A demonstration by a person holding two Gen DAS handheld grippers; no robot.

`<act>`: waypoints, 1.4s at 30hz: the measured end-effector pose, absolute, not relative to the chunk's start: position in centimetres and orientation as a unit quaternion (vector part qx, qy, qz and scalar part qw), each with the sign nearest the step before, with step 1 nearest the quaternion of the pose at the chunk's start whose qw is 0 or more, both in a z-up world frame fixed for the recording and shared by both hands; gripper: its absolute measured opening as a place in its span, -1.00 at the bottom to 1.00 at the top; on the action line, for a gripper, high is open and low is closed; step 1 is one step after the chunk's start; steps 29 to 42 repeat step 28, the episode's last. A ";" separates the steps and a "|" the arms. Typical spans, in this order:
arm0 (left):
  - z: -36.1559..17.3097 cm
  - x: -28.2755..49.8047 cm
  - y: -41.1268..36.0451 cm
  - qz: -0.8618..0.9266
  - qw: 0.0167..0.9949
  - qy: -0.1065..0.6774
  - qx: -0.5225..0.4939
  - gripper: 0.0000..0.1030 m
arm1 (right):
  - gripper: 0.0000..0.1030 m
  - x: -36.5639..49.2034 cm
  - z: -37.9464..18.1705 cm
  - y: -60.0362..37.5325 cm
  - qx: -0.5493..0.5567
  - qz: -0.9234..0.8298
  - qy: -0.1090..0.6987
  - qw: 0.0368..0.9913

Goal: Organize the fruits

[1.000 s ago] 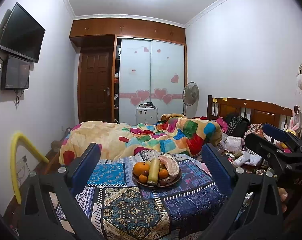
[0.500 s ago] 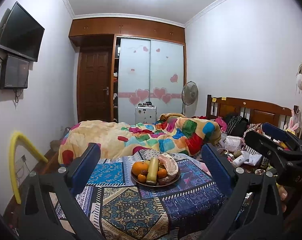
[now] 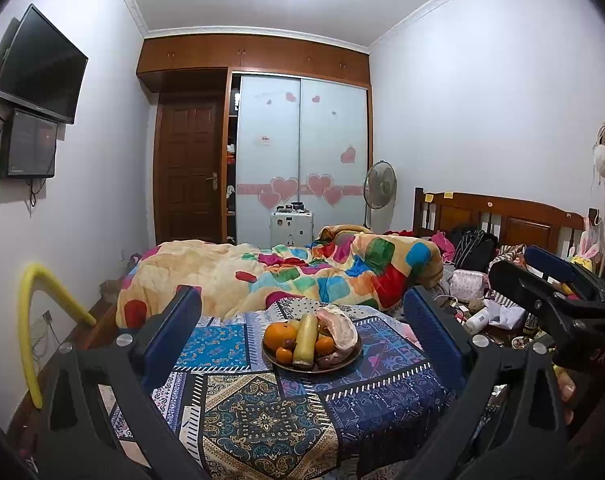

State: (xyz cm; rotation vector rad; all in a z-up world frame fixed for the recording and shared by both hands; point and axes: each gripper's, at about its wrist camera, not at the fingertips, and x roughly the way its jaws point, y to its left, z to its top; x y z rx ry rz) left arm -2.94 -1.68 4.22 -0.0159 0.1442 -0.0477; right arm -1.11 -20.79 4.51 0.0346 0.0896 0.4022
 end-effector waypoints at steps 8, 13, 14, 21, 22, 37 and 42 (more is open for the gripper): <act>4.1 -2.6 -1.8 -0.029 0.997 0.076 -0.008 0.99 | 1.00 -1.0 4.4 -20.8 0.017 0.198 0.045 0.979; 4.1 -2.4 -1.7 -0.029 0.997 0.077 -0.008 0.99 | 1.00 -0.9 4.3 -20.6 0.018 0.197 0.048 0.979; 4.1 -2.4 -1.7 -0.029 0.997 0.078 -0.009 0.99 | 1.00 -0.8 4.2 -20.6 0.018 0.197 0.048 0.979; 3.8 -2.1 -1.8 -0.029 0.996 0.081 -0.009 0.99 | 1.00 -0.7 4.1 -20.4 0.012 0.196 0.050 0.979; 3.8 -2.1 -1.8 -0.029 0.996 0.081 -0.009 0.99 | 1.00 -0.6 4.0 -20.3 0.011 0.197 0.051 0.979; 3.7 -2.1 -1.9 -0.029 0.996 0.083 -0.009 0.99 | 1.00 -0.4 3.8 -20.0 0.009 0.198 0.057 0.978; 3.7 -2.1 -1.9 -0.029 0.996 0.083 -0.009 0.99 | 1.00 -0.4 3.8 -20.0 0.009 0.198 0.057 0.978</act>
